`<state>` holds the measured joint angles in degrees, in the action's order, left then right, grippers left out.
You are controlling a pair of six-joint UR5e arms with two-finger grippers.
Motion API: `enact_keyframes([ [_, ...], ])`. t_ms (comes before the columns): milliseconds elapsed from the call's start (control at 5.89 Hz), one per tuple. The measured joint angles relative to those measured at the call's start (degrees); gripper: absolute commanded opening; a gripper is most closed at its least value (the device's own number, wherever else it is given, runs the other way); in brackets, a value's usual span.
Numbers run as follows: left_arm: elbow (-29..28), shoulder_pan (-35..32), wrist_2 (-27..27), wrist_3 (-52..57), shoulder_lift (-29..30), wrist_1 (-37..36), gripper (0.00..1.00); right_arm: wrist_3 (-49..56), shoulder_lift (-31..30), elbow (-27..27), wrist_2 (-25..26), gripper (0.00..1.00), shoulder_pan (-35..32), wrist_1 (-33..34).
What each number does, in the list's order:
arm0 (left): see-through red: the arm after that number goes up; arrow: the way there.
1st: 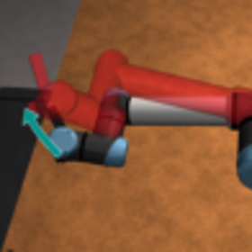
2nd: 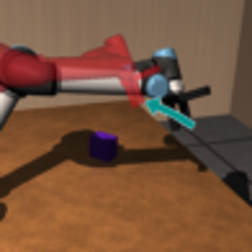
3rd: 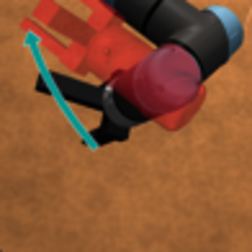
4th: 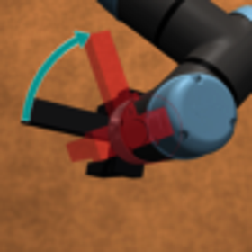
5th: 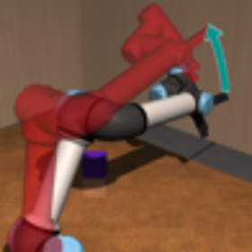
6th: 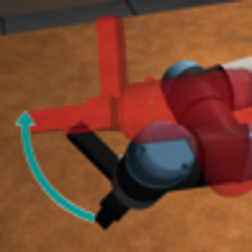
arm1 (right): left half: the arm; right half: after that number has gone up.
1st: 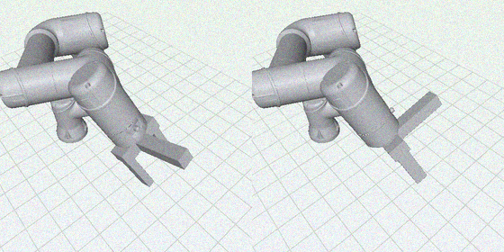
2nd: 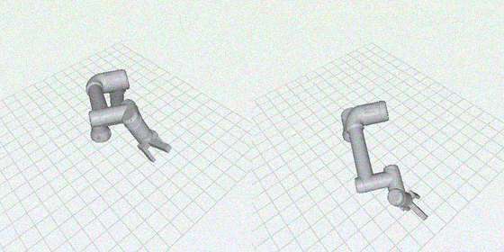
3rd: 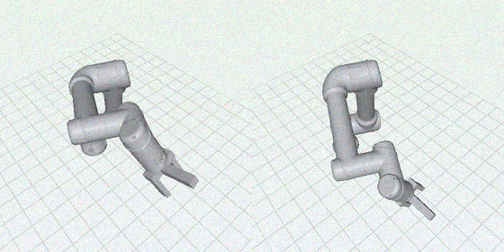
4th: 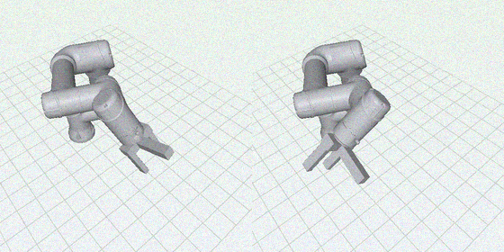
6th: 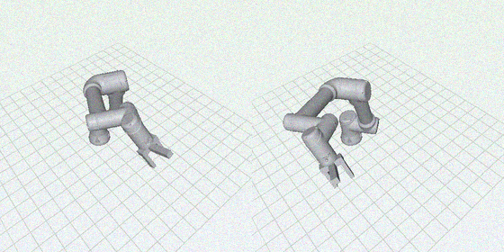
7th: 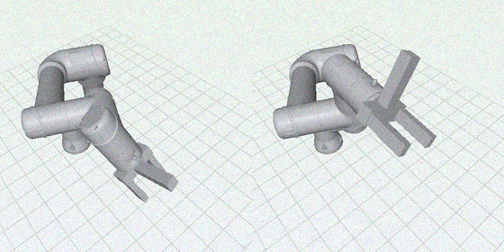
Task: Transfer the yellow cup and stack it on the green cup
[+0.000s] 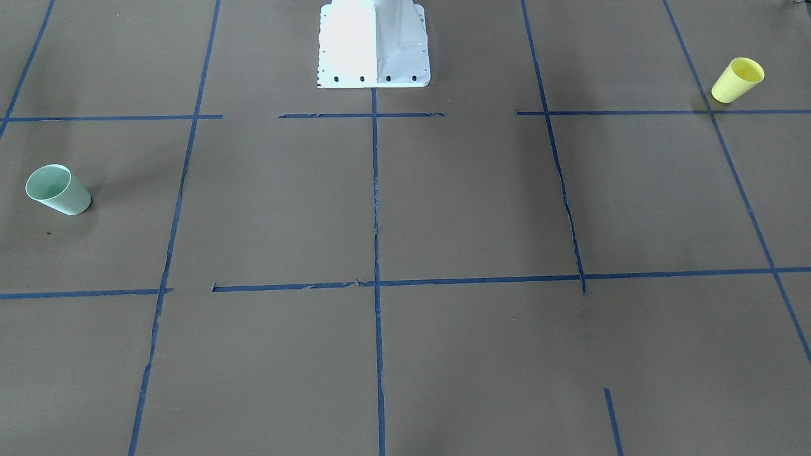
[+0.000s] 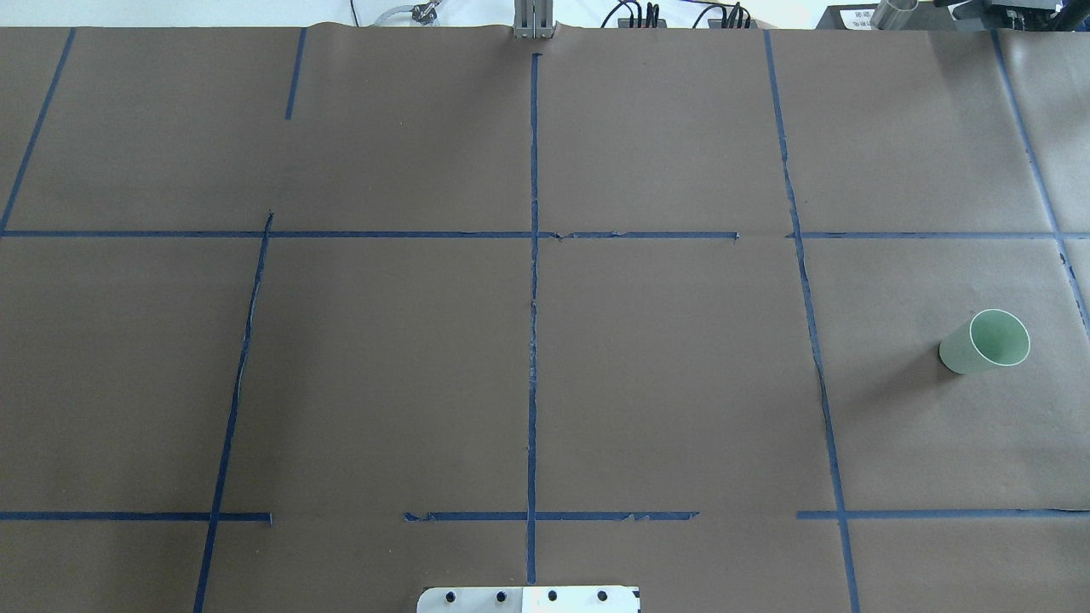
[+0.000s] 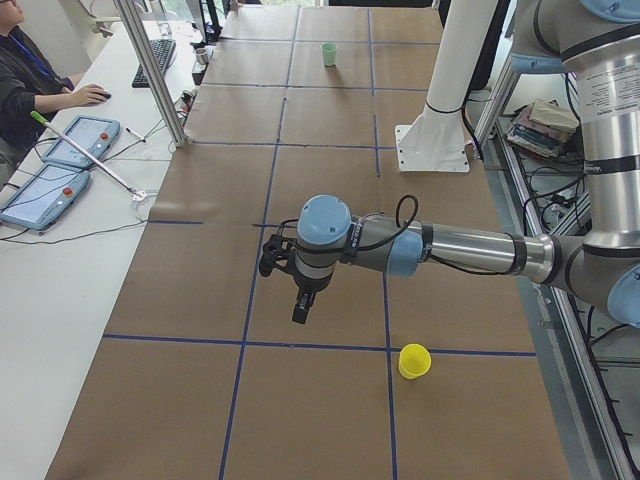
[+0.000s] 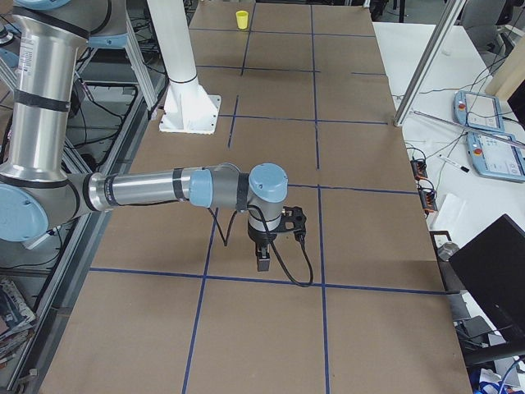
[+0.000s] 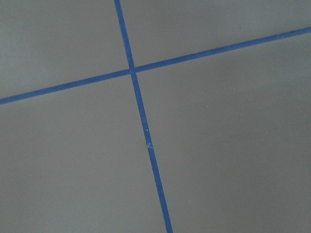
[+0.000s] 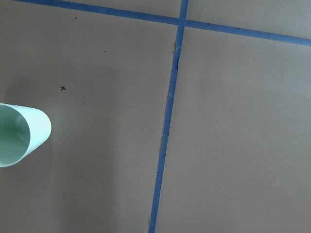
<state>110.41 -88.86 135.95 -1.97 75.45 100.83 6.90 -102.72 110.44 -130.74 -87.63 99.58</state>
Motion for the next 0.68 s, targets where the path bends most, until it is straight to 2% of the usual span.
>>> enact_keyframes([
  [170,0.42,2.68,-2.11,-10.54,-1.63,8.43,1.00,0.08,-0.12,0.12,-0.55,1.00,0.00,0.00],
  [340,1.73,8.19,-7.27,-21.95,-3.37,15.26,1.00,0.25,-0.26,0.21,-0.73,1.00,-0.02,0.00],
  [679,8.00,24.29,-21.99,-43.86,-7.25,19.09,1.00,0.43,-0.43,0.24,-0.72,1.00,-0.08,0.00],
])
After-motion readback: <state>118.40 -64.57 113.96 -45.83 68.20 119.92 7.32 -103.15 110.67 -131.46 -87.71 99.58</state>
